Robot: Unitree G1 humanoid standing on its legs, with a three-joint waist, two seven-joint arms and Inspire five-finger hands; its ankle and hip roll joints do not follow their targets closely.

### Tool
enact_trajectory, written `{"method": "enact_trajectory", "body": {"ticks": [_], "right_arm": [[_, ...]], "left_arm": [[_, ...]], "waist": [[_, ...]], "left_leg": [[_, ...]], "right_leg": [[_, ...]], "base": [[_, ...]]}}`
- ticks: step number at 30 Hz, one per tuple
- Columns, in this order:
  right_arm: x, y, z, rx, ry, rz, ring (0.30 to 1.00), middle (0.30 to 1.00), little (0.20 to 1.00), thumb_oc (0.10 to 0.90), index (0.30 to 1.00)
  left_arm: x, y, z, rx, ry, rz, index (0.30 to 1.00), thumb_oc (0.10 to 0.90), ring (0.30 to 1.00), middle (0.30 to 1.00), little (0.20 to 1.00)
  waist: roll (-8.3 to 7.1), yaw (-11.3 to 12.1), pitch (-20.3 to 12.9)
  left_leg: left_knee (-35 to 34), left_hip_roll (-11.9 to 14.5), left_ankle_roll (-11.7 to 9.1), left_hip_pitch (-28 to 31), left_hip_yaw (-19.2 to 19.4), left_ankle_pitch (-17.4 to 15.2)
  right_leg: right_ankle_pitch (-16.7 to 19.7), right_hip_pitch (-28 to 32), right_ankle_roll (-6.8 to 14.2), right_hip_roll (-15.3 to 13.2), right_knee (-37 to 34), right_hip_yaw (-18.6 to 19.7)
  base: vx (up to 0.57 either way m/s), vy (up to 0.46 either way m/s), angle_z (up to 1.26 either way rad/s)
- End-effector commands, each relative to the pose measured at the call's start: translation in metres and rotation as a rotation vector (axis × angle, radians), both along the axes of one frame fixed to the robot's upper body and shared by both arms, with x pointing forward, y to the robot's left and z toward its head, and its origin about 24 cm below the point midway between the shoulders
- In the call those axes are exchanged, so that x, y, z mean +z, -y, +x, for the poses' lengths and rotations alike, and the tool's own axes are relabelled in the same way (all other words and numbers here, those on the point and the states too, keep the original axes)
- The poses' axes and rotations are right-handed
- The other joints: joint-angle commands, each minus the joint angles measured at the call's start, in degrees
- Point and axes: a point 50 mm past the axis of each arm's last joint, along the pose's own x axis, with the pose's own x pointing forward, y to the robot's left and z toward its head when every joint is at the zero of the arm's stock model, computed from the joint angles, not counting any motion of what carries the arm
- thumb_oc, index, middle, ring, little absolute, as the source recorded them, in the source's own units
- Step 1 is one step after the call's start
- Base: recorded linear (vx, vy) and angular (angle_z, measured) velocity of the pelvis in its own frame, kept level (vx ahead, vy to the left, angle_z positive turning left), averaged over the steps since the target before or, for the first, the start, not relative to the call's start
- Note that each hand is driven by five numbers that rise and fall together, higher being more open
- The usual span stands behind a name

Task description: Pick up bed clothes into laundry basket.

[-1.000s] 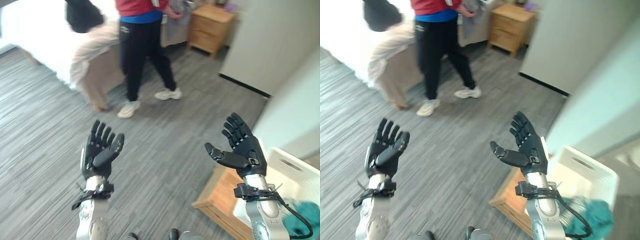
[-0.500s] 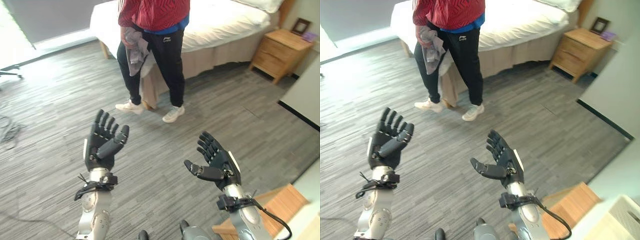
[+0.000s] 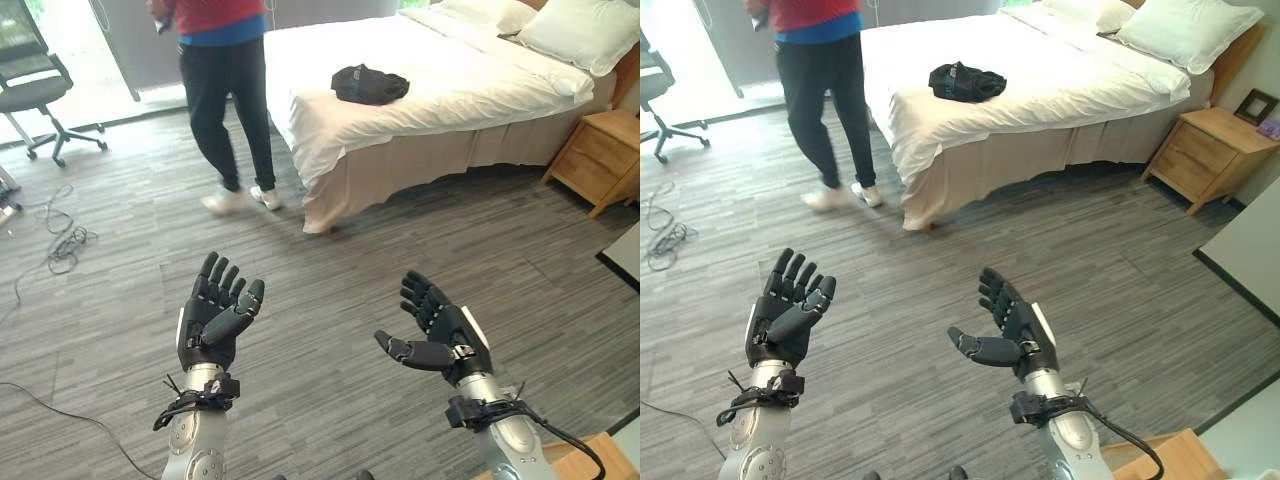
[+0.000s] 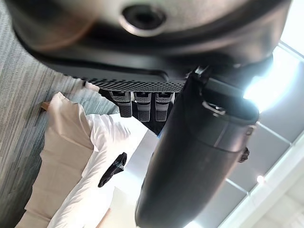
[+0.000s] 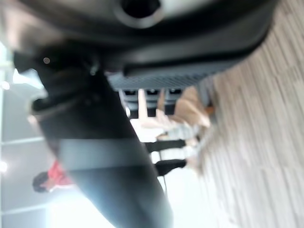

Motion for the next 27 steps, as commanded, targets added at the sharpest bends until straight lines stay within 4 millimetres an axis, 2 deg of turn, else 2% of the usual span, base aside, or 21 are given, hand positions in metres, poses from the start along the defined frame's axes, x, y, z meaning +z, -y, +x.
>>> {"method": "enact_trajectory", "body": {"ticks": [1,3,9,10,11,12,13,14,15,16,17,18,19,21,22,23,24,25,26,27], "right_arm": [[0.044,-0.006,0.016,0.036,0.249,0.028,0.900,0.900,0.900,0.800,0.900],[0.049,-0.010,0.021,0.060,0.269,0.014,0.900,0.900,0.900,0.800,0.900],[0.059,-0.030,0.035,0.123,0.315,0.039,0.900,0.900,0.900,0.800,0.900],[0.063,-0.043,0.040,0.157,0.329,0.065,0.900,0.900,0.900,0.800,0.900],[0.065,-0.051,0.043,0.175,0.336,0.092,0.900,0.900,0.900,0.800,0.900],[0.065,-0.051,0.043,0.175,0.336,0.093,0.900,0.900,0.900,0.800,0.900],[0.063,-0.062,0.045,0.199,0.316,0.158,0.900,0.900,0.900,0.800,0.900],[0.064,-0.065,0.046,0.204,0.314,0.184,0.900,0.900,0.900,0.800,0.900],[0.064,-0.065,0.046,0.204,0.314,0.184,0.900,0.900,0.900,0.800,0.900],[0.067,-0.062,0.048,0.212,0.329,0.175,0.900,0.900,0.900,0.800,0.900],[0.069,-0.057,0.050,0.199,0.339,0.156,0.900,0.900,0.900,0.800,0.900],[0.067,-0.055,0.050,0.186,0.332,0.149,0.900,0.900,0.900,0.800,0.900],[0.068,-0.052,0.052,0.175,0.341,0.137,0.900,0.900,0.900,0.800,0.900],[0.066,-0.051,0.051,0.163,0.331,0.132,0.900,0.900,0.900,0.800,0.900],[0.065,-0.044,0.050,0.133,0.329,0.112,0.900,0.900,0.900,0.800,0.900],[0.063,-0.041,0.049,0.118,0.321,0.106,0.900,0.900,0.900,0.800,0.900],[0.063,-0.041,0.049,0.118,0.320,0.106,0.900,0.900,0.900,0.800,0.900],[0.058,-0.033,0.046,0.089,0.297,0.099,0.900,0.900,0.900,0.800,0.900],[0.057,-0.033,0.045,0.089,0.295,0.098,0.900,0.900,0.900,0.800,0.900],[0.055,-0.030,0.045,0.081,0.285,0.097,0.900,0.900,0.900,0.800,0.900]], "left_arm": [[0.046,-0.018,0.015,0.030,0.231,0.130,0.900,0.800,0.900,0.900,0.900],[0.055,-0.023,0.016,0.074,0.264,0.156,0.900,0.800,0.900,0.900,0.900],[0.072,-0.019,0.029,0.100,0.338,0.136,0.900,0.800,0.900,0.900,0.900],[0.082,-0.016,0.034,0.125,0.369,0.133,0.900,0.800,0.900,0.900,0.900],[0.083,-0.016,0.036,0.133,0.374,0.116,0.900,0.800,0.900,0.900,0.900],[0.083,-0.016,0.036,0.133,0.374,0.116,0.900,0.800,0.900,0.900,0.900],[0.083,-0.013,0.041,0.136,0.362,0.104,0.900,0.800,0.900,0.900,0.900],[0.084,-0.012,0.041,0.136,0.367,0.109,0.900,0.800,0.900,0.900,0.900],[0.084,-0.012,0.041,0.136,0.367,0.109,0.900,0.800,0.900,0.900,0.900],[0.087,-0.013,0.041,0.121,0.376,0.136,0.900,0.800,0.900,0.900,0.900],[0.089,-0.012,0.044,0.108,0.385,0.139,0.900,0.800,0.900,0.900,0.900],[0.087,-0.011,0.046,0.100,0.384,0.130,0.900,0.800,0.900,0.900,0.900],[0.090,-0.009,0.049,0.091,0.396,0.111,0.900,0.800,0.900,0.900,0.900],[0.086,-0.008,0.050,0.084,0.385,0.100,0.900,0.800,0.900,0.900,0.900],[0.081,-0.005,0.050,0.071,0.362,0.114,0.900,0.800,0.900,0.900,0.900],[0.078,-0.005,0.048,0.067,0.348,0.118,0.900,0.800,0.900,0.900,0.900],[0.078,-0.005,0.048,0.067,0.348,0.117,0.900,0.800,0.900,0.900,0.900],[0.071,-0.005,0.045,0.064,0.323,0.103,0.900,0.800,0.900,0.900,0.900],[0.071,-0.005,0.045,0.063,0.322,0.102,0.900,0.800,0.900,0.900,0.900],[0.067,-0.005,0.045,0.064,0.310,0.088,0.900,0.800,0.900,0.900,0.900]], "waist": [[-1.64,1.00,-1.90],[-1.73,1.33,-1.25],[-1.71,1.87,-0.36],[-1.05,2.13,1.07],[-0.86,2.20,1.87],[-0.92,2.23,1.82],[0.02,1.63,3.27],[0.08,1.21,3.77],[0.05,1.18,3.81],[0.33,0.14,4.08],[-0.18,-0.45,4.50],[-0.02,-1.00,4.63],[-0.43,-2.05,5.13],[0.06,-2.51,5.19],[-0.04,-3.35,4.73],[-0.05,-3.60,4.26],[0.00,-3.66,4.30],[0.08,-3.94,2.73],[0.27,-4.11,2.67],[0.50,-4.31,1.92]], "left_leg": [[7.32,-3.05,2.72,-3.17,2.54,-7.88],[8.00,-3.48,3.00,-4.03,3.48,-8.40],[10.18,-5.27,4.00,-7.34,4.04,-9.36],[11.42,-6.25,5.57,-7.47,3.24,-10.65],[11.91,-6.35,6.20,-7.03,3.43,-11.34],[11.96,-6.39,6.21,-7.12,3.49,-11.36],[11.97,-6.43,6.71,-5.48,2.01,-11.78],[11.31,-6.78,6.76,-4.07,0.81,-12.17],[11.31,-6.81,6.76,-4.03,0.78,-12.17],[9.86,-7.54,6.55,-1.32,-1.45,-13.42],[9.73,-8.84,6.25,0.15,-3.13,-14.51],[9.36,-8.83,5.99,1.08,-4.19,-15.24],[9.33,-8.84,5.65,3.14,-5.85,-16.55],[8.91,-8.15,5.24,4.40,-7.00,-17.47],[8.65,-7.08,4.57,8.28,-8.76,-19.80],[8.10,-6.63,4.33,10.18,-9.17,-20.38],[8.07,-6.57,4.32,10.23,-9.23,-20.38],[9.57,-5.32,2.96,12.59,-9.18,-19.17],[9.55,-5.11,2.91,12.63,-9.33,-19.22],[12.57,-3.90,1.71,12.56,-8.97,-16.36]], "right_leg": [[-5.80,-2.74,2.66,-2.39,4.19,-0.27],[-5.06,-3.57,3.39,-3.27,4.11,-0.08],[-5.04,-6.53,5.21,-5.32,6.33,0.92],[-6.50,-10.96,6.12,-5.21,17.64,1.46],[-5.89,-13.57,6.36,-5.45,24.03,0.88],[-5.98,-13.74,6.37,-5.48,24.21,0.95],[-4.66,-17.19,5.88,-3.12,32.20,1.92],[-5.08,-19.44,5.57,-1.73,32.48,2.57],[-5.13,-19.42,5.57,-1.76,32.54,2.56],[-5.51,-22.84,4.69,-0.31,26.69,3.03],[-3.67,-25.49,4.95,-0.35,20.89,4.06],[-2.52,-25.19,5.55,-0.57,18.13,4.12],[-0.72,-27.37,6.14,-0.37,12.55,5.66],[0.33,-27.05,6.63,-0.52,9.65,4.58],[2.44,-28.31,7.20,-1.68,5.01,1.40],[3.28,-28.30,7.35,-2.08,4.67,-1.60],[3.27,-28.22,7.34,-2.08,4.63,-1.68],[4.69,-27.54,6.57,-3.31,7.36,-5.80],[4.56,-27.45,6.53,-3.25,7.41,-6.07],[4.88,-26.73,5.68,-2.73,8.86,-6.74]], "base": [[0.01,0.098,-0.03],[-0.01,0.130,-0.06],[0.02,0.158,-0.23],[0.06,0.249,0.05],[0.06,0.247,-0.20],[0.11,0.146,-0.31],[0.18,0.110,-0.27],[0.18,0.110,-0.08],[0.35,0.030,0.18],[0.41,-0.010,0.20],[0.53,-0.008,0.29],[0.44,-0.047,0.40],[0.43,-0.050,0.72],[0.42,-0.079,0.94],[0.54,-0.137,0.87],[0.53,-0.140,0.95],[0.54,-0.167,0.61],[0.38,-0.118,0.64],[0.60,-0.192,0.82],[0.58,-0.236,0.87]]}}
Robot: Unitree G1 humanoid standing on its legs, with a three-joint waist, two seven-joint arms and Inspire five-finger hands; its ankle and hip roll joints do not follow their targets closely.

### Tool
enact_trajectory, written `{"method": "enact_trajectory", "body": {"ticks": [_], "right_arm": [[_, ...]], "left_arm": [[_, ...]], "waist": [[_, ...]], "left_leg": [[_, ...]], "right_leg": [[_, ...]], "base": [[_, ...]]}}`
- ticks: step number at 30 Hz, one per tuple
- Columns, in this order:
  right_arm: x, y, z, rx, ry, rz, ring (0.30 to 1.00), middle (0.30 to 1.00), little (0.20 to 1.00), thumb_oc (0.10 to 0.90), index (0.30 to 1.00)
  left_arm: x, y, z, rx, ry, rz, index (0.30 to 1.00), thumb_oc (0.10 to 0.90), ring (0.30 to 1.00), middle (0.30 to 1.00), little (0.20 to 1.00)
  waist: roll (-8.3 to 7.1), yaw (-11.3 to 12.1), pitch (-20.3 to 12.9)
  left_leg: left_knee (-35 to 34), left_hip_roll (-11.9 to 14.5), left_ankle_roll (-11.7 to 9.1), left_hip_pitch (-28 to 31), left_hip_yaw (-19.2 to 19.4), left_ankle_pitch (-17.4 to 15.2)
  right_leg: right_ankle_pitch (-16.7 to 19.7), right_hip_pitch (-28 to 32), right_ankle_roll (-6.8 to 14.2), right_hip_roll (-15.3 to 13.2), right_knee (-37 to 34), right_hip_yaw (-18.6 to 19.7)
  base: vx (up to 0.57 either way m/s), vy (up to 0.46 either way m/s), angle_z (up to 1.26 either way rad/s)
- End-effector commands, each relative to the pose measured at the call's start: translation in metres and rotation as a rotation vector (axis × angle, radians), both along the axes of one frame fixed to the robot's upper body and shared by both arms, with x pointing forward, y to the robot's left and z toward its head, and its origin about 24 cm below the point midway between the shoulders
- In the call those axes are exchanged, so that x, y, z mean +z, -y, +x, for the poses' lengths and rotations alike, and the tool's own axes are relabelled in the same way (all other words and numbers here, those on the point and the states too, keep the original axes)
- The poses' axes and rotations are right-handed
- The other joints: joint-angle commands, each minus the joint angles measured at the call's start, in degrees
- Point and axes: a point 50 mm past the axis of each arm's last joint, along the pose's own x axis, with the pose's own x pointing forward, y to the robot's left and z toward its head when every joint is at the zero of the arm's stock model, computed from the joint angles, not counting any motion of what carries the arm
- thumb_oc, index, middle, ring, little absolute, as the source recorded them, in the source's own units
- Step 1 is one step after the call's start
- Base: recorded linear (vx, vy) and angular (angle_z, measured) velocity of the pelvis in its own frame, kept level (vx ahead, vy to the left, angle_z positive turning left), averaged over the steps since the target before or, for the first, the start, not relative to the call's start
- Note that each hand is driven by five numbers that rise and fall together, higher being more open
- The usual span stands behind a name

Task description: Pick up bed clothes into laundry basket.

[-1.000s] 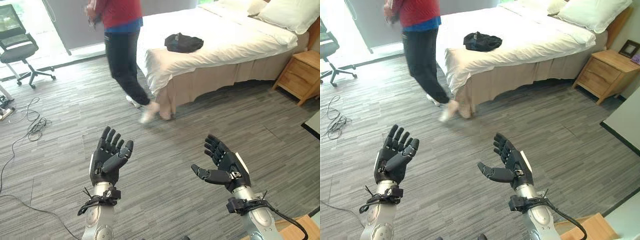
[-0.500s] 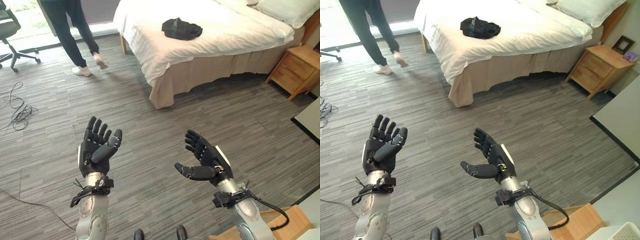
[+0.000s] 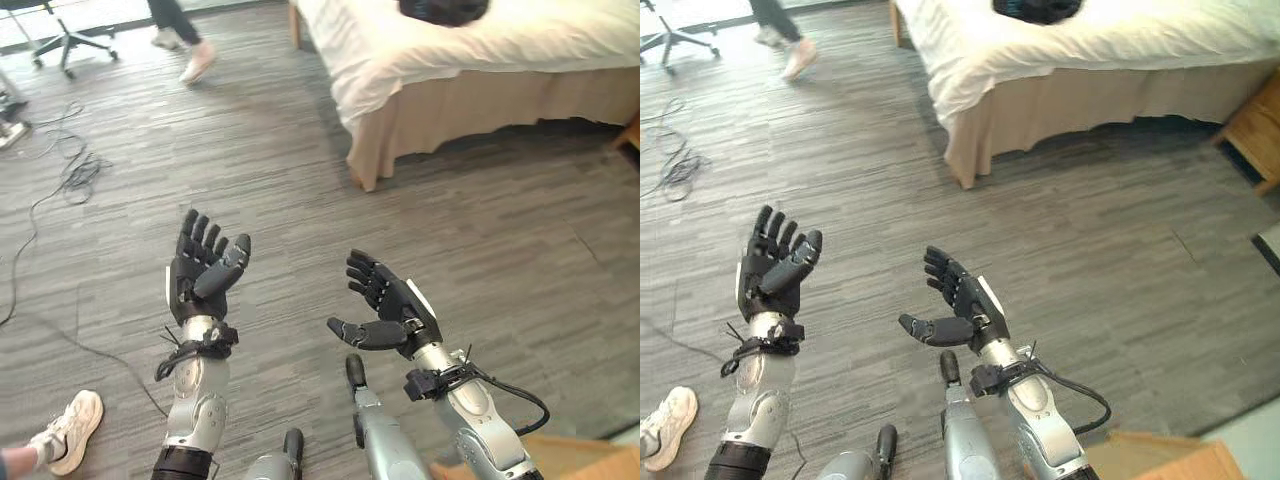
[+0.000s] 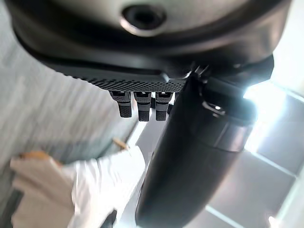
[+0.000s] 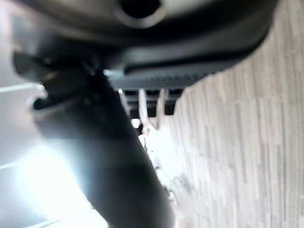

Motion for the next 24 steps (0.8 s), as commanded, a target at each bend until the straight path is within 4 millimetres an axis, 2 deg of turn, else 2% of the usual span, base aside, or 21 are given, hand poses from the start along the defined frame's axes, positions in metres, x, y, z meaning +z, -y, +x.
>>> {"method": "enact_trajectory", "body": {"ticks": [1,2,3,4,5,6,8,9,10,11,12,13,14,16,17,18,19,20,21,22,24], "right_arm": [[0.034,0.006,0.008,-0.039,0.199,0.072,0.900,0.900,0.900,0.800,0.900],[0.034,0.006,0.008,-0.039,0.197,0.072,0.900,0.900,0.900,0.800,0.900],[0.034,0.013,0.006,-0.071,0.198,0.068,0.900,0.900,0.900,0.800,0.900],[0.037,0.016,0.004,-0.087,0.210,0.094,0.900,0.900,0.900,0.800,0.900],[0.035,0.019,0.003,-0.103,0.201,0.089,0.900,0.900,0.900,0.800,0.900],[0.032,0.028,0.002,-0.157,0.186,0.076,0.900,0.900,0.900,0.800,0.900],[0.034,0.032,0.002,-0.180,0.193,0.079,0.900,0.900,0.900,0.800,0.900],[0.042,0.034,0.001,-0.180,0.230,0.139,0.900,0.900,0.900,0.800,0.900],[0.043,0.036,-0.001,-0.181,0.229,0.133,0.900,0.900,0.900,0.800,0.900],[0.043,0.036,-0.001,-0.181,0.229,0.133,0.900,0.900,0.900,0.800,0.900],[0.047,0.035,-0.002,-0.166,0.254,0.105,0.900,0.900,0.900,0.800,0.900],[0.048,0.030,-0.001,-0.151,0.265,0.105,0.900,0.900,0.900,0.800,0.900],[0.048,0.026,0.003,-0.122,0.267,0.089,0.900,0.900,0.900,0.800,0.900],[0.049,0.024,0.003,-0.107,0.270,0.093,0.900,0.900,0.900,0.800,0.900],[0.052,0.020,0.004,-0.089,0.278,0.111,0.900,0.900,0.900,0.800,0.900],[0.052,0.020,0.004,-0.089,0.278,0.111,0.900,0.900,0.900,0.800,0.900],[0.050,0.003,0.010,-0.041,0.272,0.122,0.900,0.900,0.900,0.800,0.900],[0.048,-0.001,0.012,-0.036,0.263,0.123,0.900,0.900,0.900,0.800,0.900],[0.050,-0.007,0.014,-0.022,0.268,0.150,0.900,0.900,0.900,0.800,0.900],[0.050,-0.017,0.013,0.011,0.260,0.192,0.900,0.900,0.900,0.800,0.900],[0.050,-0.025,0.013,0.069,0.260,0.161,0.900,0.900,0.900,0.800,0.900]], "left_arm": [[0.052,-0.004,0.010,-0.040,0.279,0.052,0.900,0.800,0.900,0.900,0.900],[0.052,-0.004,0.010,-0.040,0.279,0.051,0.900,0.800,0.900,0.900,0.900],[0.052,-0.001,0.013,-0.061,0.271,0.026,0.900,0.800,0.900,0.900,0.900],[0.055,-0.003,0.015,-0.077,0.283,0.032,0.900,0.800,0.900,0.900,0.900],[0.058,-0.002,0.016,-0.098,0.283,0.077,0.900,0.800,0.900,0.900,0.900],[0.057,-0.002,0.018,-0.108,0.264,0.126,0.900,0.800,0.900,0.900,0.900],[0.053,-0.003,0.019,-0.104,0.245,0.117,0.900,0.800,0.900,0.900,0.900],[0.043,-0.004,0.016,-0.097,0.214,0.070,0.900,0.800,0.900,0.900,0.900],[0.039,-0.006,0.013,-0.097,0.198,0.078,0.900,0.800,0.900,0.900,0.900],[0.039,-0.006,0.013,-0.097,0.198,0.078,0.900,0.800,0.900,0.900,0.900],[0.033,-0.016,0.006,-0.063,0.167,0.103,0.900,0.800,0.900,0.900,0.900],[0.028,-0.023,-0.004,-0.026,0.159,0.081,0.900,0.800,0.900,0.900,0.900],[0.031,-0.029,-0.006,-0.002,0.174,0.102,0.900,0.800,0.900,0.900,0.900],[0.037,-0.032,-0.004,-0.010,0.186,0.150,0.900,0.800,0.900,0.900,0.900],[0.041,-0.036,-0.004,-0.022,0.193,0.184,0.900,0.800,0.900,0.900,0.900],[0.041,-0.036,-0.004,-0.022,0.194,0.184,0.900,0.800,0.900,0.900,0.900],[0.044,-0.035,-0.002,-0.045,0.192,0.251,0.900,0.800,0.900,0.900,0.900],[0.043,-0.036,-0.001,-0.041,0.171,0.272,0.900,0.800,0.900,0.900,0.900],[0.046,-0.039,0.000,-0.018,0.174,0.270,0.900,0.800,0.900,0.900,0.900],[0.048,-0.047,-0.002,0.026,0.180,0.253,0.900,0.800,0.900,0.900,0.900],[0.059,-0.050,0.001,0.025,0.208,0.329,0.900,0.800,0.900,0.900,0.900]], "waist": [[2.04,-3.31,-7.50],[1.91,-3.60,-7.90],[0.75,-2.86,-7.25],[-0.65,-2.59,-6.64],[-1.57,-1.59,-6.07],[-2.91,0.59,-4.24],[-3.40,1.34,-4.17],[-2.97,3.16,-4.36],[-3.27,4.12,-4.77],[-3.27,4.12,-4.77],[-2.13,6.75,-4.61],[-0.62,9.47,-6.39],[-1.29,11.05,-6.83],[-1.73,11.94,-7.39],[-2.81,12.08,-8.47],[-2.57,12.32,-8.66],[-3.94,12.84,-9.24],[-3.37,12.55,-8.75],[-1.54,11.84,-8.07],[0.11,10.87,-7.30],[3.52,6.79,-4.19]], "left_leg": [[10.76,5.77,-7.22,11.86,4.19,9.06],[10.82,5.60,-7.28,11.35,3.83,9.24],[27.81,7.56,-7.75,2.32,7.22,17.46],[35.11,8.68,-5.77,-0.91,8.83,18.38],[40.24,9.18,-4.19,-4.04,10.17,17.50],[47.30,6.13,-3.23,-13.20,10.45,13.38],[46.44,5.55,-2.78,-17.98,11.02,12.26],[35.17,6.39,-3.20,-21.76,12.76,11.75],[30.09,6.68,-3.54,-21.88,13.77,12.64],[30.09,6.68,-3.54,-21.88,13.77,12.64],[10.38,5.95,-4.28,-21.15,14.08,15.92],[-5.91,3.15,-4.83,-20.80,9.69,18.83],[-11.27,2.95,-5.85,-22.58,11.96,20.48],[-9.34,3.65,-5.42,-23.60,16.99,21.83],[-7.01,3.43,-3.48,-22.88,18.56,22.83],[-7.00,3.86,-3.54,-23.11,18.63,22.92],[0.43,2.65,-1.12,-22.60,20.12,18.28],[1.72,2.29,-0.04,-20.83,20.96,15.72],[1.93,2.63,0.88,-17.96,21.28,13.88],[0.90,3.16,1.50,-13.86,23.20,12.66],[-3.38,4.73,1.93,-7.43,22.65,12.99]], "right_leg": [[7.32,3.28,0.97,3.78,-7.86,-0.21],[7.39,2.96,0.93,3.48,-7.88,-0.39],[3.74,8.42,-2.55,4.16,-6.62,-1.25],[1.68,10.83,-4.50,4.86,-6.01,-1.19],[0.08,13.14,-5.51,5.51,-5.91,-0.57],[-1.27,17.91,-5.95,5.31,-6.59,1.20],[-1.55,19.85,-5.92,5.09,-7.38,1.90],[-3.58,24.37,-5.75,5.71,-8.64,3.32],[-4.19,25.92,-5.64,5.33,-9.02,4.14],[-4.19,25.92,-5.64,5.33,-9.02,4.14],[-7.33,29.71,-5.31,6.57,-9.02,7.17],[-11.03,36.52,-5.33,8.58,-9.62,11.57],[-14.03,40.35,-5.24,8.20,-9.78,14.48],[-15.03,42.55,-4.73,7.34,-9.88,15.66],[-15.36,42.41,-3.48,5.12,-7.52,15.28],[-15.14,42.08,-3.53,5.42,-7.49,15.61],[0.98,35.69,3.95,2.15,11.92,10.86],[7.61,32.29,5.71,2.33,20.00,8.75],[10.93,26.73,6.31,1.94,28.62,4.39],[13.56,22.89,6.05,-1.70,34.07,-1.79],[9.43,10.95,5.99,1.46,43.93,-3.33]], "base": [[0.57,-0.241,0.82],[0.72,-0.457,0.66],[0.57,-0.497,0.40],[0.76,-0.650,0.24],[0.66,-0.526,0.15],[0.62,-0.377,0.15],[0.52,-0.152,-0.07],[0.62,-0.028,-0.59],[0.62,-0.028,-0.72],[0.67,0.099,-1.12],[1.25,0.189,-0.87],[1.72,0.216,-1.55],[1.39,0.143,-1.79],[0.84,0.143,-1.87],[0.62,0.180,-0.73],[1.09,0.318,-1.20],[0.91,0.262,-1.48],[1.11,0.421,-1.44],[0.65,0.487,-0.52],[0.50,0.529,-0.30],[0.39,0.413,-0.37]]}}
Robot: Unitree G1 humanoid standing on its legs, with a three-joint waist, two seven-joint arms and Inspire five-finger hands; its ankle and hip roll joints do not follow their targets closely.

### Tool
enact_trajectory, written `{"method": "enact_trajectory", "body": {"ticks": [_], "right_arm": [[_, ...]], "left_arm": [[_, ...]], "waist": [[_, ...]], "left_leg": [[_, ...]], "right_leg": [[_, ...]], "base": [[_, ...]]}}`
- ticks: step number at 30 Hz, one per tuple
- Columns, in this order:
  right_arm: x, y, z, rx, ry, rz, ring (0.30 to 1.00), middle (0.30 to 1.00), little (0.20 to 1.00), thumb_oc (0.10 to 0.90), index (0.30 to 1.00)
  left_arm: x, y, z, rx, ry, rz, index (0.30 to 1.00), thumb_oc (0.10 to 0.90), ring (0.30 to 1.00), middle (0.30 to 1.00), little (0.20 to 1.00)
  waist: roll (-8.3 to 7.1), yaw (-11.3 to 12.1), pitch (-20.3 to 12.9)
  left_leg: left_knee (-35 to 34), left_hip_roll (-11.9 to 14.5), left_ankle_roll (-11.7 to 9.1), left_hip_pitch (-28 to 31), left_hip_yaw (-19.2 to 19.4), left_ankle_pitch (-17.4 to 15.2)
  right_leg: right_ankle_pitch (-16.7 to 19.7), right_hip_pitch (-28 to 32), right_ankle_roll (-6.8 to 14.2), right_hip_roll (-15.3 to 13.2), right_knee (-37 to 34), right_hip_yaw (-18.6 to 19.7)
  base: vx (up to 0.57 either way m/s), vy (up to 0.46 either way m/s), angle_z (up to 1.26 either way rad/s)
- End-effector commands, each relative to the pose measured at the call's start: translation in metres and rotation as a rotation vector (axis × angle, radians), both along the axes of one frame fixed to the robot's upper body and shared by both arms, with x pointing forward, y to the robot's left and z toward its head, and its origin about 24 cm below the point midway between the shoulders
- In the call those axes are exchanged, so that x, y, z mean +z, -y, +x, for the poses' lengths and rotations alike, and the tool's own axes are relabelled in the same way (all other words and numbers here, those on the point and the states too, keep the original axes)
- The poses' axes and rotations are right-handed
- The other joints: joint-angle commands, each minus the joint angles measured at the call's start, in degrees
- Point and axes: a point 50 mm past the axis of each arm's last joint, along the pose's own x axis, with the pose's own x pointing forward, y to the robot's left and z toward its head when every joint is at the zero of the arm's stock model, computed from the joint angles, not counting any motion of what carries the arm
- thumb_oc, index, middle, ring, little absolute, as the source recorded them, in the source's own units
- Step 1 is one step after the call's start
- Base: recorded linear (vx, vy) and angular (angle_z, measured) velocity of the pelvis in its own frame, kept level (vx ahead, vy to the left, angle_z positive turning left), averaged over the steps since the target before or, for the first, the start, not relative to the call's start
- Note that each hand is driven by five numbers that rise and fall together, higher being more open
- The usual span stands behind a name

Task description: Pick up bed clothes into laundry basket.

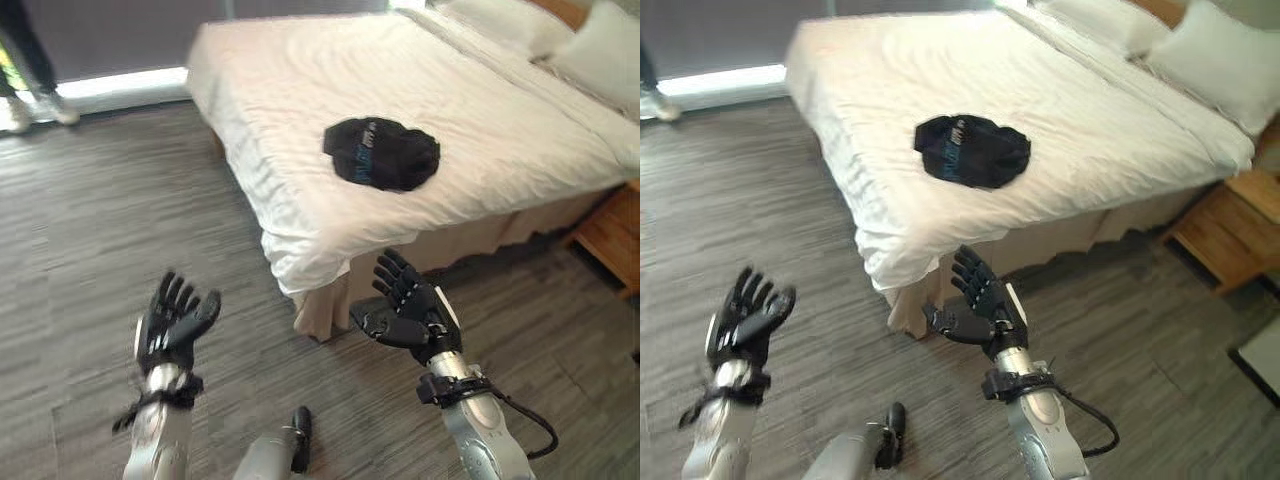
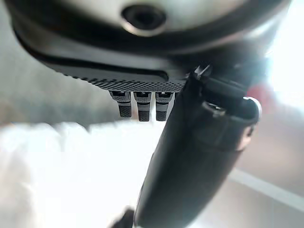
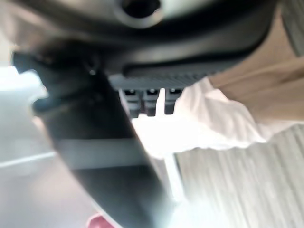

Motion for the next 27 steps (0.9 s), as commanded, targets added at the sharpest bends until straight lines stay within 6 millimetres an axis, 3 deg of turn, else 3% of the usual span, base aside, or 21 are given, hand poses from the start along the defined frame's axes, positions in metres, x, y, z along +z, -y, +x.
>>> {"method": "enact_trajectory", "body": {"ticks": [1,2,3,5,6,7,8,9,12,16,21,26,27], "right_arm": [[0.040,-0.007,0.011,0.077,0.233,0.004,0.900,0.900,0.900,0.800,0.900],[0.041,-0.007,0.011,0.078,0.233,0.003,0.900,0.900,0.900,0.800,0.900],[0.041,-0.001,0.008,0.077,0.234,-0.018,0.900,0.900,0.900,0.800,0.900],[0.036,0.005,0.007,0.061,0.205,-0.025,0.900,0.900,0.900,0.800,0.900],[0.029,0.008,0.006,0.049,0.163,-0.011,0.900,0.900,0.900,0.800,0.900],[0.028,0.007,0.006,0.062,0.161,0.010,0.900,0.900,0.900,0.800,0.900],[0.028,0.007,0.006,0.062,0.161,0.011,0.900,0.900,0.900,0.800,0.900],[0.027,0.001,0.004,0.102,0.156,0.013,0.900,0.900,0.900,0.800,0.900],[0.027,-0.001,0.004,0.113,0.156,0.019,0.900,0.900,0.900,0.800,0.900],[0.033,-0.010,0.005,0.188,0.182,-0.023,0.900,0.900,0.900,0.800,0.900],[0.031,-0.004,0.004,0.182,0.172,-0.053,0.900,0.900,0.900,0.800,0.900],[0.031,-0.010,0.007,0.229,0.166,-0.054,0.900,0.900,0.900,0.800,0.900],[0.028,-0.010,0.007,0.240,0.152,-0.056,0.900,0.900,0.900,0.800,0.900]], "left_arm": [[0.060,-0.010,0.006,-0.016,0.253,0.220,0.900,0.800,0.900,0.900,0.900],[0.060,-0.010,0.006,-0.015,0.253,0.219,0.900,0.800,0.900,0.900,0.900],[0.067,-0.009,0.008,-0.053,0.276,0.253,0.900,0.800,0.900,0.900,0.900],[0.072,-0.004,0.011,-0.096,0.303,0.263,0.900,0.800,0.900,0.900,0.900],[0.086,0.011,0.013,-0.170,0.380,0.230,0.900,0.800,0.900,0.900,0.900],[0.083,0.009,0.017,-0.177,0.366,0.219,0.900,0.800,0.900,0.900,0.900],[0.084,0.009,0.017,-0.178,0.367,0.219,0.900,0.800,0.900,0.900,0.900],[0.082,0.011,0.018,-0.207,0.362,0.229,0.900,0.800,0.900,0.900,0.900],[0.083,0.011,0.017,-0.208,0.363,0.247,0.900,0.800,0.900,0.900,0.900],[0.091,0.010,0.015,-0.208,0.392,0.264,0.900,0.800,0.900,0.900,0.900],[0.101,0.010,0.017,-0.225,0.414,0.308,0.900,0.800,0.900,0.900,0.900],[0.129,0.016,0.025,-0.277,0.502,0.391,0.900,0.800,0.900,0.900,0.900],[0.148,0.014,0.032,-0.306,0.523,0.543,0.900,0.800,0.900,0.900,0.900]], "waist": [[5.83,-2.59,-1.83],[5.98,-2.70,-1.93],[5.51,-4.44,-1.95],[4.91,-5.78,-2.30],[3.69,-6.46,-2.49],[3.07,-6.52,-2.96],[3.20,-6.34,-2.83],[2.42,-4.93,-3.52],[2.09,-4.48,-4.16],[3.37,-4.36,-5.66],[3.96,-5.09,-6.68],[4.42,-6.18,-7.25],[4.78,-6.89,-7.78]], "left_leg": [[-15.91,8.48,-9.72,11.12,-6.15,6.00],[-16.05,8.62,-9.77,11.01,-6.30,6.16],[-17.05,7.26,-9.94,13.31,-6.89,5.27],[-18.46,6.28,-10.44,15.95,-7.18,4.12],[-18.61,5.41,-11.50,17.48,-9.60,2.84],[-18.20,5.27,-11.95,17.13,-10.21,2.33],[-18.11,5.47,-11.98,17.28,-10.06,2.18],[-16.92,5.23,-12.13,16.60,-10.77,0.71],[-16.83,4.76,-12.20,16.44,-10.92,0.29],[-16.57,4.57,-13.08,15.09,-9.39,0.00],[-17.41,5.32,-13.69,16.31,-8.61,-0.30],[-19.05,6.30,-14.13,18.16,-7.76,-0.17],[-19.60,6.57,-14.35,18.73,-7.30,-0.02]], "right_leg": [[-2.47,-12.07,0.66,5.56,-7.69,-3.77],[-2.32,-12.13,0.58,5.66,-7.87,-3.98],[-3.67,-14.28,0.76,5.11,-11.92,-5.12],[-5.06,-13.05,-0.46,0.38,-24.08,-8.06],[-7.63,-9.72,-1.71,0.24,-38.89,-5.01],[-7.73,-8.73,-1.99,1.14,-43.67,-1.51],[-7.49,-8.36,-2.02,1.39,-44.19,-1.44],[-6.27,-5.62,-1.73,-0.73,-51.20,-0.34],[-6.28,-3.10,-1.62,-1.28,-55.58,-1.32],[-4.62,0.57,-1.64,-1.65,-63.06,-2.39],[-5.11,2.77,-2.13,-1.12,-65.07,-1.31],[-5.50,3.48,-2.67,0.35,-65.97,1.70],[-5.74,3.90,-2.71,0.76,-66.28,2.25]], "base": [[0.30,0.226,-0.15],[0.41,0.201,0.01],[0.35,0.118,0.17],[0.53,0.109,1.36],[0.51,-0.013,1.78],[0.36,-0.057,1.21],[0.26,-0.094,0.41],[0.18,-0.070,0.18],[0.12,-0.050,-0.39],[0.10,-0.016,-0.37],[0.10,-0.038,-0.15],[0.07,-0.058,-0.32],[0.04,-0.039,-0.06]]}}
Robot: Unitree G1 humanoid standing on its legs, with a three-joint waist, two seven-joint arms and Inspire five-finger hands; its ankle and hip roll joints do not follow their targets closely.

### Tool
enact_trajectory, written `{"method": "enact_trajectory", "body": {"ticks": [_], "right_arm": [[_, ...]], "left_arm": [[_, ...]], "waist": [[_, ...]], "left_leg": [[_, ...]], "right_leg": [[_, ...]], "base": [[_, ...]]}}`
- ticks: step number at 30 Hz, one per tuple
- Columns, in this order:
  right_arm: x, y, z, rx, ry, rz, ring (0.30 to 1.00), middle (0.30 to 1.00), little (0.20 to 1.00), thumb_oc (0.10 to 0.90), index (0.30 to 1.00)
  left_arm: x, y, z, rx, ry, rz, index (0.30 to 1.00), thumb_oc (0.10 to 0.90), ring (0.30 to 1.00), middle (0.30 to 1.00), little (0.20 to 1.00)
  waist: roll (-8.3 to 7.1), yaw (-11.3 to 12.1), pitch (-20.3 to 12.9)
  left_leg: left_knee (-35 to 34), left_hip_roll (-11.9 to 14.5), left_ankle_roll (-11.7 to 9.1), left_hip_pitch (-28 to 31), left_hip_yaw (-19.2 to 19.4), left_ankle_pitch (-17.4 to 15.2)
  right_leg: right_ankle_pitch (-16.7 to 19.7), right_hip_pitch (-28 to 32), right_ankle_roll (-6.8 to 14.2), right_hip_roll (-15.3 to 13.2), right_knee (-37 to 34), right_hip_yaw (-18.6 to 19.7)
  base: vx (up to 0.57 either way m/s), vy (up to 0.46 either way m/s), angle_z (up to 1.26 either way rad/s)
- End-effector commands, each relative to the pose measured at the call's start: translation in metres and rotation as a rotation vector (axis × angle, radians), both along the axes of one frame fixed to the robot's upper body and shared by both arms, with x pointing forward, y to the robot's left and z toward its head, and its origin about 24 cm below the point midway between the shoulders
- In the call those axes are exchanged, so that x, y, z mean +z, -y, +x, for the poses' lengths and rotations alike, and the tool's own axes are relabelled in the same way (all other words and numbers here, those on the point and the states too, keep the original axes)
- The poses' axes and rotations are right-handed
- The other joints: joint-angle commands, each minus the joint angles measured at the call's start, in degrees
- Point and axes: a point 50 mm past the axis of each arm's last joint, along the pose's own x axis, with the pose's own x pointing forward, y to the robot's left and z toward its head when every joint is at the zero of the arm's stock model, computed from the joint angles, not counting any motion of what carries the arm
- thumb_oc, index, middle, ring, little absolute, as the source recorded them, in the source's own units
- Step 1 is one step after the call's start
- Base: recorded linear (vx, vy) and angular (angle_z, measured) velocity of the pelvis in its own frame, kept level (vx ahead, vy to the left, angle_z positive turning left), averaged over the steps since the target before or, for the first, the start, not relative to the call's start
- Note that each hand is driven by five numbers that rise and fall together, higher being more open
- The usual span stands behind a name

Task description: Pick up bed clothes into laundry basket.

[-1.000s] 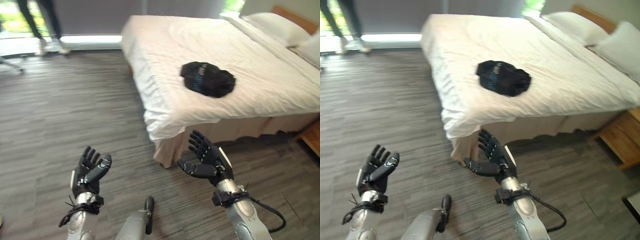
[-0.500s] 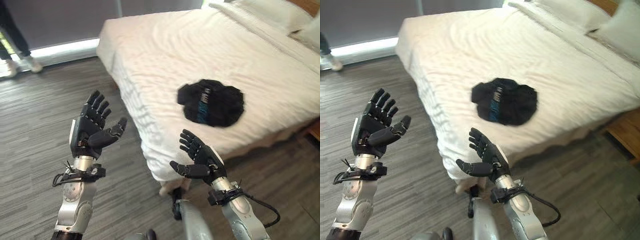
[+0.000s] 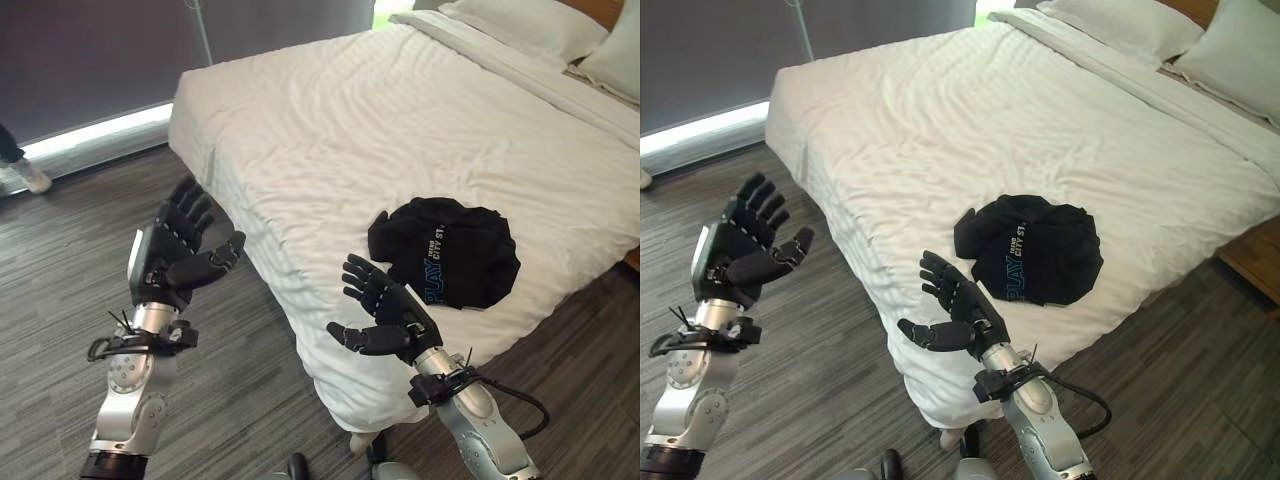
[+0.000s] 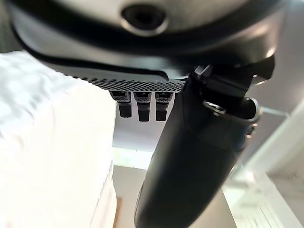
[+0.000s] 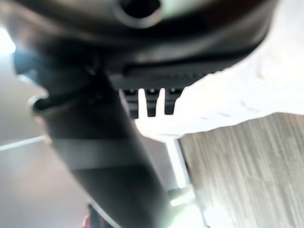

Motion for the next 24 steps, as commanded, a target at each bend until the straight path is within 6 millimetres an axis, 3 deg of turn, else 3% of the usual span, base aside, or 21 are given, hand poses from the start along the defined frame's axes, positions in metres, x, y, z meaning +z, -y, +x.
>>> {"method": "enact_trajectory", "body": {"ticks": [1,4,7,9,11,12,13,19,24], "right_arm": [[0.039,-0.003,0.009,0.064,0.199,0.045,0.900,0.900,0.900,0.800,0.900],[0.029,-0.002,0.006,0.088,0.153,0.033,0.900,0.900,0.900,0.800,0.900],[0.027,-0.003,0.004,0.097,0.139,0.043,0.900,0.900,0.900,0.800,0.900],[0.024,0.003,0.000,0.090,0.132,0.047,0.900,0.900,0.900,0.800,0.900],[0.024,0.004,-0.002,0.089,0.129,0.057,0.900,0.900,0.900,0.800,0.900],[0.022,0.006,-0.003,0.080,0.123,0.065,0.900,0.900,0.900,0.800,0.900],[0.023,0.006,-0.003,0.076,0.125,0.069,0.900,0.900,0.900,0.800,0.900],[0.024,0.014,-0.008,0.053,0.124,0.087,0.900,0.900,0.900,0.800,0.900],[0.027,0.017,-0.010,0.050,0.125,0.124,0.900,0.900,0.900,0.800,0.900]], "left_arm": [[0.066,0.016,0.010,-0.104,0.285,0.208,0.900,0.800,0.900,0.900,0.900],[0.126,0.017,0.035,-0.101,0.388,0.531,0.900,0.800,0.900,0.900,0.900],[0.149,0.024,0.054,-0.092,0.402,0.625,0.900,0.800,0.900,0.900,0.900],[0.187,0.038,0.080,-0.054,0.420,0.816,0.900,0.800,0.900,0.900,0.900],[0.194,0.042,0.086,-0.060,0.409,0.838,0.900,0.800,0.900,0.900,0.900],[0.208,0.052,0.093,-0.007,0.437,0.951,0.900,0.800,0.900,0.900,0.900],[0.210,0.054,0.093,-0.011,0.441,0.955,0.900,0.800,0.900,0.900,0.900],[0.228,0.069,0.119,0.069,0.385,1.068,0.900,0.800,0.900,0.900,0.900],[0.221,0.057,0.137,0.157,0.271,1.056,0.900,0.800,0.900,0.900,0.900]], "waist": [[1.89,-1.17,-5.42],[3.18,-3.31,-6.20],[3.93,-4.43,-6.26],[4.97,-6.06,-6.09],[5.06,-6.45,-6.07],[5.66,-7.40,-6.21],[5.40,-7.13,-6.10],[6.15,-10.46,-5.63],[6.30,-12.40,-4.58]], "left_leg": [[-0.17,2.40,-5.06,1.34,-2.93,-2.02],[-0.89,2.71,-5.48,2.28,-3.04,-1.75],[-1.00,2.80,-5.63,2.44,-2.95,-1.54],[-1.28,2.91,-5.81,2.44,-2.55,-1.19],[-1.53,2.89,-5.85,2.60,-2.16,-1.12],[-1.94,2.95,-5.93,2.80,-1.70,-1.03],[-1.96,2.95,-5.93,2.85,-1.67,-1.02],[-4.02,3.15,-6.21,3.19,0.06,-0.32],[-4.45,3.31,-6.38,2.45,1.44,-0.10]], "right_leg": [[-9.48,2.03,1.95,1.65,4.17,0.62],[-10.13,2.59,2.08,2.17,4.49,1.33],[-10.16,2.51,2.33,2.33,4.65,1.55],[-9.85,2.01,3.03,2.35,4.78,1.92],[-9.72,1.87,3.25,2.36,4.75,2.16],[-9.53,1.66,3.58,2.35,4.72,2.39],[-9.54,1.69,3.59,2.35,4.72,2.42],[-8.80,0.41,4.49,2.42,4.27,3.73],[-8.26,-1.33,4.67,2.78,4.21,4.93]], "base": [[0.07,-0.058,0.05],[0.05,-0.060,-0.18],[0.01,-0.009,0.02],[0.02,-0.033,-0.16],[0.04,-0.001,-0.25],[0.04,0.006,-0.15],[0.06,0.010,-0.12],[0.04,0.009,-0.17],[0.02,0.003,-0.18]]}}
